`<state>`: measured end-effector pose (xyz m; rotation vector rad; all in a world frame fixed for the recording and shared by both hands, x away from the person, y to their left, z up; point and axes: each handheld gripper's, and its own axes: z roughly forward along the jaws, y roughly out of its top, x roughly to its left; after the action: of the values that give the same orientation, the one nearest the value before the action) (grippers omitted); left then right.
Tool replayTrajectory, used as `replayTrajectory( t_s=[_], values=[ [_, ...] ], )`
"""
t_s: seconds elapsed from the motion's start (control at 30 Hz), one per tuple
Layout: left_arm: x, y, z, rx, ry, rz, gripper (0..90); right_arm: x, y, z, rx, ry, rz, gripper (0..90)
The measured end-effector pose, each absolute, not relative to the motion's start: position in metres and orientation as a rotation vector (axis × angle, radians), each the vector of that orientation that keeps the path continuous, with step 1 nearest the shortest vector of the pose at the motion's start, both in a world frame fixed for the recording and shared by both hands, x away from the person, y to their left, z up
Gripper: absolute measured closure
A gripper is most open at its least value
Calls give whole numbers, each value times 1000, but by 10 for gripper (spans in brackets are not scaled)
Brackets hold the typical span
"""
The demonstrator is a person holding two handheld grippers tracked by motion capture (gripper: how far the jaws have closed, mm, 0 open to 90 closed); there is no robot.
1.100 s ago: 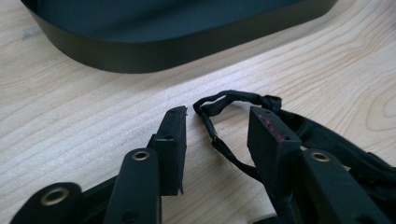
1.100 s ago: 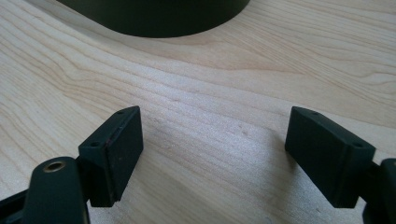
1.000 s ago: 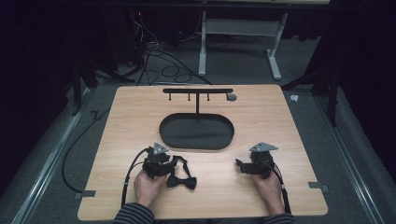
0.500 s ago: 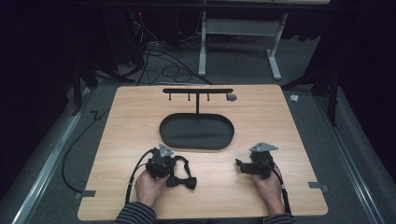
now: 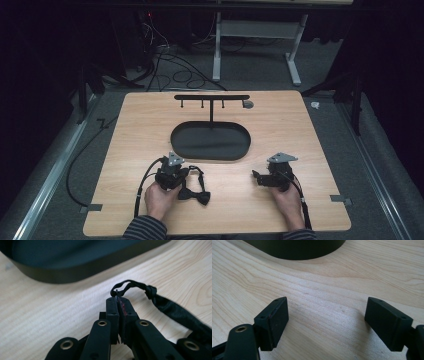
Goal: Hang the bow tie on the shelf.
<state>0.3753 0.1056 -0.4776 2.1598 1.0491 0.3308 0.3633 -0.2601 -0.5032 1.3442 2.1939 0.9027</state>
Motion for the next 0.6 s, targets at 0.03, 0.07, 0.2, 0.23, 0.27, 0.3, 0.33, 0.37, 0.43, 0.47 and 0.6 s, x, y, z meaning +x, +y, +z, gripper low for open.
replayTrajectory(
  t_s=[0.03,0.07,0.2,0.23,0.27,0.3,0.33,0.37,0.43,0.47,0.6],
  values=[
    [375,106,-478,2160,1049,331,873,363,-260,-503,1344,2194,903,205],
    [376,105,-475,2158,1040,329,872,363,-260,-503,1344,2194,903,205],
    [375,100,-458,2142,986,349,872,363,-260,-503,1344,2194,903,205],
    [374,100,-454,2131,976,343,872,363,-260,-503,1345,2194,903,205],
    [374,99,-452,2125,970,345,872,363,-260,-503,1344,2194,903,205],
    [373,99,-448,2118,962,351,873,363,-260,-503,1344,2194,903,205],
    [373,98,-445,2111,955,357,873,363,-260,-503,1344,2194,903,205],
    [373,97,-440,2098,942,359,872,363,-260,-503,1345,2194,903,205],
    [374,97,-437,2097,938,365,872,363,-260,-503,1344,2194,903,205],
    [375,96,-435,2097,933,372,872,363,-260,-503,1343,2195,903,205],
    [378,94,-426,2091,912,393,872,363,-260,-503,1343,2195,903,205]
  ],
)
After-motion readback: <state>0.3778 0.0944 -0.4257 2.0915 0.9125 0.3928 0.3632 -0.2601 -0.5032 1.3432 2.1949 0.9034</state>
